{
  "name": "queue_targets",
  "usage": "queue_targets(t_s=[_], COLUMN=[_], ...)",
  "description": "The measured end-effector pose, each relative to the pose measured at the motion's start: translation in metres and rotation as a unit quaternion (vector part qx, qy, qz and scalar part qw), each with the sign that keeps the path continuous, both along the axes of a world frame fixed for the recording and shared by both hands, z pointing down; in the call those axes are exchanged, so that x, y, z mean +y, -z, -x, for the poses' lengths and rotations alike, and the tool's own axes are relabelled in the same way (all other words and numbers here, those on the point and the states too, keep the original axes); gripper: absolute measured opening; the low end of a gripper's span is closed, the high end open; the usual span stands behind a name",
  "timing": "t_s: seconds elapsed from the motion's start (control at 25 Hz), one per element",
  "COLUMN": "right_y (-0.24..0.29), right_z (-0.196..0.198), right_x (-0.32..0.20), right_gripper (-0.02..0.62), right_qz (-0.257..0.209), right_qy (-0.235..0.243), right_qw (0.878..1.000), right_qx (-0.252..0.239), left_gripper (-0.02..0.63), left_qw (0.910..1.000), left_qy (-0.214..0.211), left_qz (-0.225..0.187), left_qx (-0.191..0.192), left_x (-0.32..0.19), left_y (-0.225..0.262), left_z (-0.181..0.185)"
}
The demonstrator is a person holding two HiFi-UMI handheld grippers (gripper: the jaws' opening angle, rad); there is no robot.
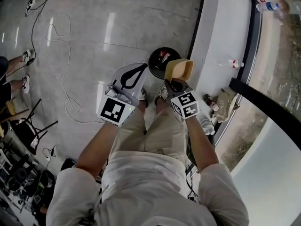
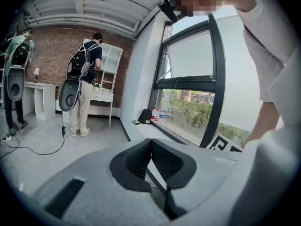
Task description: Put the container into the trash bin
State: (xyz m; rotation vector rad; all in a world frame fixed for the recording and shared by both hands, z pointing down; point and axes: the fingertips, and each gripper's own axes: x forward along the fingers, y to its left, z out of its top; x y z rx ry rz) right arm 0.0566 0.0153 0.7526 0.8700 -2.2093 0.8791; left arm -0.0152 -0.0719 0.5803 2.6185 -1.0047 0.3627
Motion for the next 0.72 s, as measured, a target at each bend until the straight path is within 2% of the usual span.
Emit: queue_targets(t_s=[0.12, 0.24, 0.48, 0.72], right_y=[-0.04, -0.073, -0.118, -0.16], right_z=[0.003, 0.004, 0.012, 0.017], right_x=[0.01, 0.014, 0.012, 0.018], right_gripper=[0.019, 0.02, 0.02, 0.02], right_qz=[0.024, 0.038, 0.05, 0.077], right_qy=[0.025, 0.031, 0.043, 0.077], right_qw=[0.999, 0.999, 0.998, 0.994], right_qx=[0.003, 0.009, 0.007, 0.008], left_gripper=[0.017, 0.017, 0.017, 0.017], left_qw=[1.0, 0.9999, 0.9995, 0.9991], left_qy=[-0.002, -0.004, -0.006, -0.021], left_qz=[0.0, 0.002, 0.02, 0.024], left_qx=[-0.006, -0.013, -0.024, -0.03], left_x=[0.001, 0.004, 0.009, 0.012], left_y=[-0.024, -0.047, -0.09, -0.124], left_z=[-0.002, 0.001, 0.007, -0.006])
